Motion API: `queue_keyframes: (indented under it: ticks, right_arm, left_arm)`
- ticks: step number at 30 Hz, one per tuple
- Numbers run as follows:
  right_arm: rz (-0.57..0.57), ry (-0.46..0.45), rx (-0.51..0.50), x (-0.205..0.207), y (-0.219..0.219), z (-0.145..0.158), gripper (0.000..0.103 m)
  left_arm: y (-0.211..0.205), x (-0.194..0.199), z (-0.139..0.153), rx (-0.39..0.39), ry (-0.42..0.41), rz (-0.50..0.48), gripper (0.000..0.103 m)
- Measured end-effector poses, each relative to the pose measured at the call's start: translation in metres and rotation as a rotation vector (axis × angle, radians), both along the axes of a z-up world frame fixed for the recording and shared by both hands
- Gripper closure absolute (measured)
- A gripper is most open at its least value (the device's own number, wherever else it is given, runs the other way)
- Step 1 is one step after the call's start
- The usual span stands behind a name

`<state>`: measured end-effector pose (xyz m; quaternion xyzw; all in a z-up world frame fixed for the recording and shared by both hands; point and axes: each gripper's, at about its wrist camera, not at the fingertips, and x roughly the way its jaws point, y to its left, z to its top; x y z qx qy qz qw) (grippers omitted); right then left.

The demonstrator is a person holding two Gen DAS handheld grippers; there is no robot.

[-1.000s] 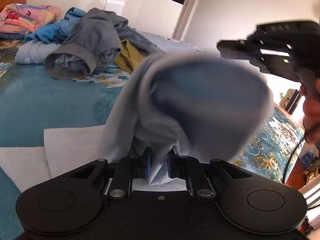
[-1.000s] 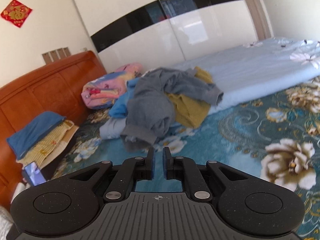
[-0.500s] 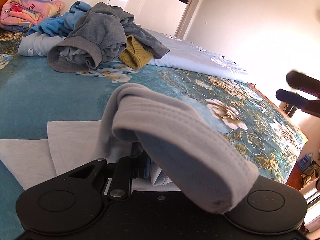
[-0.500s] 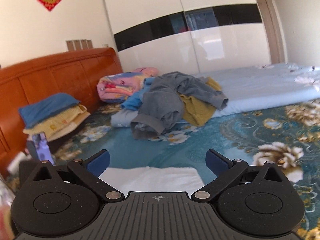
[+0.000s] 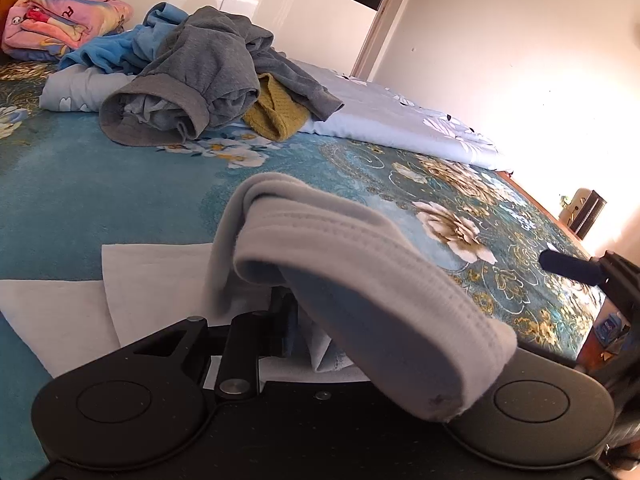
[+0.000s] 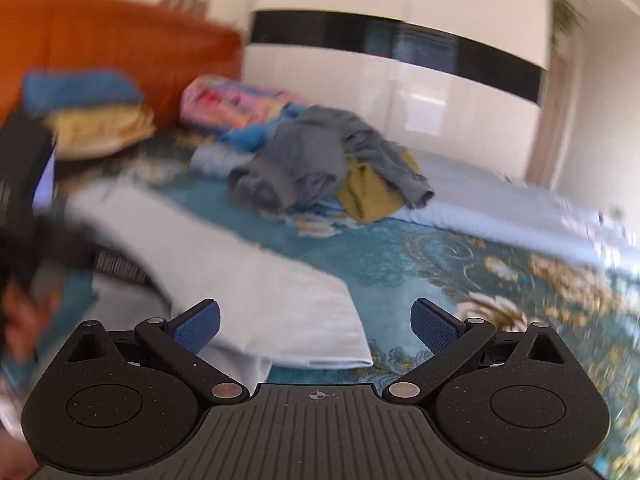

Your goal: Fold clothes

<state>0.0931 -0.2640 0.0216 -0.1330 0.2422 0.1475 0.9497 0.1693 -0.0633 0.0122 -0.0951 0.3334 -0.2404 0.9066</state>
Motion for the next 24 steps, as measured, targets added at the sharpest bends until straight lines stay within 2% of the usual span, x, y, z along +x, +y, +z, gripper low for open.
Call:
queue_keyframes:
  ticks: [1, 3, 6, 9, 13, 18, 22, 24]
  right_arm:
    - [0.024, 0.007, -0.040, -0.001, 0.010, -0.005, 0.007]
    - [0.064, 0.026, -0.106, 0.001, 0.027, -0.013, 0.024]
    - [0.078, 0.026, -0.122, 0.008, 0.044, -0.019, 0.040]
    - [0.073, 0.033, -0.079, 0.020, 0.048, -0.017, 0.051]
    - [0.066, 0.070, -0.003, 0.039, 0.045, -0.012, 0.060]
    - [0.063, 0.163, 0.140, 0.059, 0.032, -0.011, 0.098]
    - [-0.018, 0.166, 0.246, 0.070, 0.012, -0.004, 0.100]
    - [-0.052, 0.147, 0.288, 0.073, 0.002, 0.003, 0.100]
  left_arm:
    - [0.000, 0.000, 0.000, -0.001, 0.000, 0.001, 0.083]
    - [0.002, 0.001, 0.001, -0.001, 0.002, 0.000, 0.083]
    - [0.006, 0.002, 0.002, -0.001, 0.003, -0.004, 0.083]
    - [0.009, 0.002, 0.003, -0.002, 0.003, -0.001, 0.081]
    - [0.013, 0.003, 0.002, -0.002, 0.004, 0.008, 0.076]
    - [0.016, 0.004, -0.001, -0.005, 0.012, 0.016, 0.074]
    - [0.022, 0.008, -0.005, -0.001, 0.012, 0.030, 0.074]
    - [0.021, 0.009, -0.005, 0.001, 0.006, 0.034, 0.086]
